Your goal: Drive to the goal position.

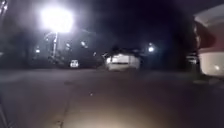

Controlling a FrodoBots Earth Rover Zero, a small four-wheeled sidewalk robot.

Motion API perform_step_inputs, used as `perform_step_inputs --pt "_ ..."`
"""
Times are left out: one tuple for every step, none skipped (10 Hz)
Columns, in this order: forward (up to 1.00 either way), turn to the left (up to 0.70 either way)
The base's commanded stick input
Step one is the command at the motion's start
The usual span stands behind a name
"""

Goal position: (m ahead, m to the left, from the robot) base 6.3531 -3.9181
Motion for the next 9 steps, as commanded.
perform_step_inputs --pt "0.70 -0.06" --pt "0.70 -0.35" --pt "0.70 -0.35" --pt "0.70 -0.35" --pt "0.70 -0.35" --pt "0.70 -0.35" --pt "0.70 -0.35" --pt "0.70 -0.35" --pt "0.70 -0.35"
